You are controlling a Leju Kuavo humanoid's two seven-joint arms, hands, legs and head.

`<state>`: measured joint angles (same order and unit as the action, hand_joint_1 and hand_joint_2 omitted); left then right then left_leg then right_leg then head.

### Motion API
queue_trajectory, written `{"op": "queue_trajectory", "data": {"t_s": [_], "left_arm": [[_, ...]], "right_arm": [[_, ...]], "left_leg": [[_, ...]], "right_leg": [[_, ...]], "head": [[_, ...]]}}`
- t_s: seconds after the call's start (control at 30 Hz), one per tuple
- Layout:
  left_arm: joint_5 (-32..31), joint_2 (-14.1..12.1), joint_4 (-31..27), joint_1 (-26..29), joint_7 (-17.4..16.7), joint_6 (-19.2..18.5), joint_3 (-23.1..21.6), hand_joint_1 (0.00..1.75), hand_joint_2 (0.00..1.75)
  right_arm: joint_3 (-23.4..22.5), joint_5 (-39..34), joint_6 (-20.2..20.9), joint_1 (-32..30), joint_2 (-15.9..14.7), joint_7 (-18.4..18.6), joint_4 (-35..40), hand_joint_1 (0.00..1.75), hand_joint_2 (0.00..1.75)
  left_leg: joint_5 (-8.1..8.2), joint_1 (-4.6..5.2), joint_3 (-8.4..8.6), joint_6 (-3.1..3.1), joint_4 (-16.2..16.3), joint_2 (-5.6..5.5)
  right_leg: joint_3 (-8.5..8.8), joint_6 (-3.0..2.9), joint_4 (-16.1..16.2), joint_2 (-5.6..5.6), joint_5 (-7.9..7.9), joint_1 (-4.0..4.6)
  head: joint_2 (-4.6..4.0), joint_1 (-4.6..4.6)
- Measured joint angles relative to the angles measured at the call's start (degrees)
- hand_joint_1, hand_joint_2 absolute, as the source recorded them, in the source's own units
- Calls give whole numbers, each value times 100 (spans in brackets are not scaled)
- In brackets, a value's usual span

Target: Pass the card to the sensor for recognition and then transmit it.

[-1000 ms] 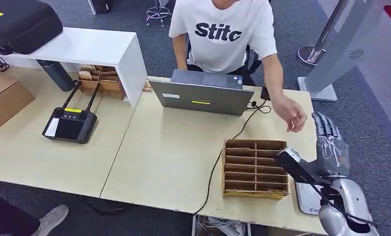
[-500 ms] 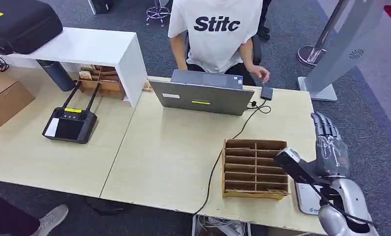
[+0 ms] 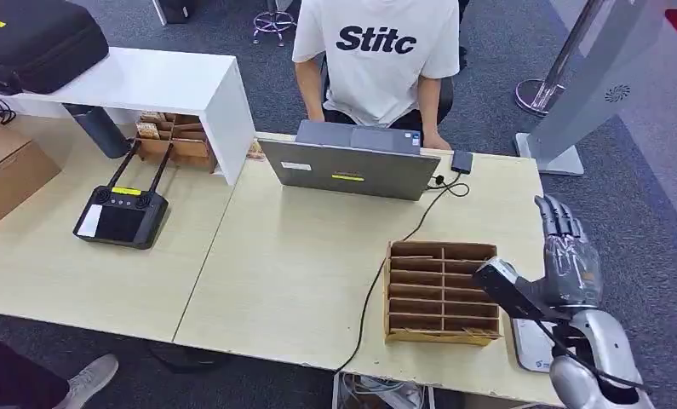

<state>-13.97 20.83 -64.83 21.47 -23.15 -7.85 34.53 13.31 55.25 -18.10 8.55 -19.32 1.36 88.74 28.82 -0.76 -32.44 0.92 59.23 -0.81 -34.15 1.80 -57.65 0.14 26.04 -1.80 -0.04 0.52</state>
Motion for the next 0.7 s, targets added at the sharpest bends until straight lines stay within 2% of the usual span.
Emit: {"op": "queue_trajectory", "data": {"t_s": [0.27,0.33,0.53,0.7], "left_arm": [[2,0,0,1,0,-9,0,0,175],[-53,0,0,1,4,-48,0,0,175],[-96,0,0,2,15,-72,2,0,175],[-109,0,0,11,17,-66,2,0,175]], "right_arm": [[37,-4,9,-3,0,-85,33,0,175],[358,-81,280,-11,0,-291,44,0,175],[719,-107,234,-21,13,-278,-74,0,175],[804,-120,188,-26,13,-256,-85,0,175]], "left_leg": [[0,0,0,0,0,0],[0,0,-1,0,0,0],[0,-1,-1,0,0,0],[0,0,-1,0,0,0]], "right_leg": [[0,0,0,0,0,0],[0,0,0,1,0,0],[0,0,0,-1,0,0],[0,0,0,-1,0,0]], "head": [[0,-2],[0,0],[0,0],[0,-2]]}}
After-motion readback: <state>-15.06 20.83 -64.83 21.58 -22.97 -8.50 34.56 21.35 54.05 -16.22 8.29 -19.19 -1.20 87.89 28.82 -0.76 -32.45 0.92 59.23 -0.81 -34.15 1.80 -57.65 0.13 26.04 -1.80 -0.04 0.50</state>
